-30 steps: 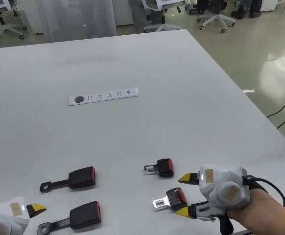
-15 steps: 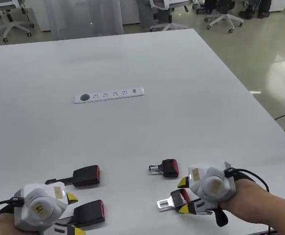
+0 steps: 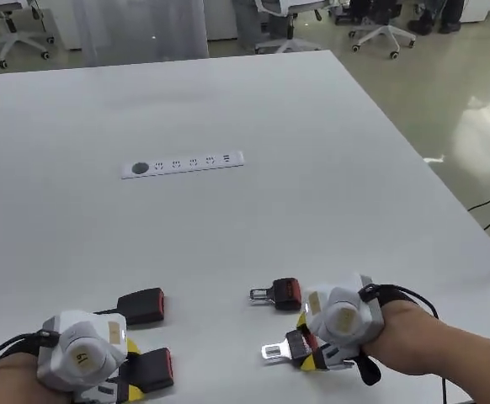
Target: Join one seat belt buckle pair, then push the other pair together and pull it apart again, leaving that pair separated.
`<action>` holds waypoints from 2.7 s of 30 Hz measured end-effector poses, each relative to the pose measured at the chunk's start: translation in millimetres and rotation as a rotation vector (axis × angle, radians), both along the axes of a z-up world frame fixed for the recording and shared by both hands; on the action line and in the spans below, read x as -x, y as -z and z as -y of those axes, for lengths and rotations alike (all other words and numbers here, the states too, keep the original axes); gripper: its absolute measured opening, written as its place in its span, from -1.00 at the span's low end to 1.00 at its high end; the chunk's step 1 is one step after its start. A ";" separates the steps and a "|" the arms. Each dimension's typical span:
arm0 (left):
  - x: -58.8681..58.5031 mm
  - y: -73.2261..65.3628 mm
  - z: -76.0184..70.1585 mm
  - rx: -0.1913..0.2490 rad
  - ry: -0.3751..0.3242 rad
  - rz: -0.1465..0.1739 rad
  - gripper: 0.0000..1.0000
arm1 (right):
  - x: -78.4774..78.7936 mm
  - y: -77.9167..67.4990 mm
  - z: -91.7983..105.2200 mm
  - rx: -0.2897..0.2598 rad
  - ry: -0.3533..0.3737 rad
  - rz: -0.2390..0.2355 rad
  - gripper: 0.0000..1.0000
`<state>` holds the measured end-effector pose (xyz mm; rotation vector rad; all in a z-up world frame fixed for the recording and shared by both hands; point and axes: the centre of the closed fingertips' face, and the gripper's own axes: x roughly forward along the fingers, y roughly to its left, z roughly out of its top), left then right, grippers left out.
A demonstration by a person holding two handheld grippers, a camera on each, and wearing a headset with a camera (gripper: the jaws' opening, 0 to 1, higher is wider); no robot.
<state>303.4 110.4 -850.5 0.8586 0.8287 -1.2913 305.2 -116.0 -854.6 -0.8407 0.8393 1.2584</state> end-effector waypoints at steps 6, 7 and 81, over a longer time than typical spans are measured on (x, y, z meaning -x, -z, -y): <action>-1.1 0.1 -0.9 -0.005 -0.001 -0.008 -0.37 | 0.9 -0.2 -0.5 -0.015 0.002 -0.007 -0.37; -1.4 0.2 -1.1 -0.005 -0.004 -0.009 -0.37 | 1.1 -0.3 -0.5 -0.013 0.000 -0.008 -0.37; -0.1 7.7 -1.3 -0.163 0.083 -0.051 -0.34 | 4.0 -7.6 -155.7 -0.219 -0.063 0.024 -0.37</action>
